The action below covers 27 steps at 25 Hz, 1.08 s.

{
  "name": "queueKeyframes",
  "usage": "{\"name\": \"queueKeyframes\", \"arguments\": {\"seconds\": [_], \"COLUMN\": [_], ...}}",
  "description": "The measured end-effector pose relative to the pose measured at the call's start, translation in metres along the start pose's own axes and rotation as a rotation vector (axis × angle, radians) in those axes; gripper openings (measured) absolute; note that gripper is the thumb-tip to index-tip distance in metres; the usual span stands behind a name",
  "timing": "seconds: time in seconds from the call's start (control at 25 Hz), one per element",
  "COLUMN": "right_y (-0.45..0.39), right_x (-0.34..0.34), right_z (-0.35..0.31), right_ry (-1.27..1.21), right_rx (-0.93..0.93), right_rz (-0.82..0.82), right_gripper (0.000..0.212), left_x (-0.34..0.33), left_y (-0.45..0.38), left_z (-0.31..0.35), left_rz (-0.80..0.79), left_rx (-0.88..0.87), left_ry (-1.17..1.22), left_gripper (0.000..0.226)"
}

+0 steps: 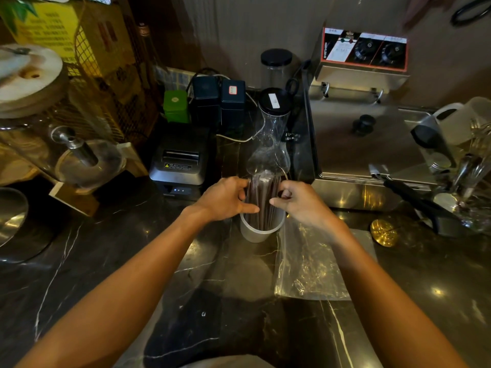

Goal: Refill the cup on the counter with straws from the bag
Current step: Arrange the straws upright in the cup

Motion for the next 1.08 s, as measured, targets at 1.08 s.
{"name": "queueKeyframes", "arguments": {"seconds": [1.08], "right_y": [0.02], "right_x": [-0.013], "right_z": [0.015], "right_ry": [-0.171], "right_rx": [-0.08], "right_rz": [-0.012], "right_gripper": [0.008], "left_x": [-0.008], "left_y": [0.011], "left_z": [-0.017], "left_rz": [0.289], "left_rx": [-0.017], "left_ry": [0.082], "left_gripper": [0.018]}}
Point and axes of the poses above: each hand's wrist, its own y-axis away from the middle knuckle, its own x-axis out of the back of the hand, z = x × y, the point moved 2 cm from there along -y, towards the middle knuckle, and after that the axes turned 14 degrees about -z, right-handed, at the moved point
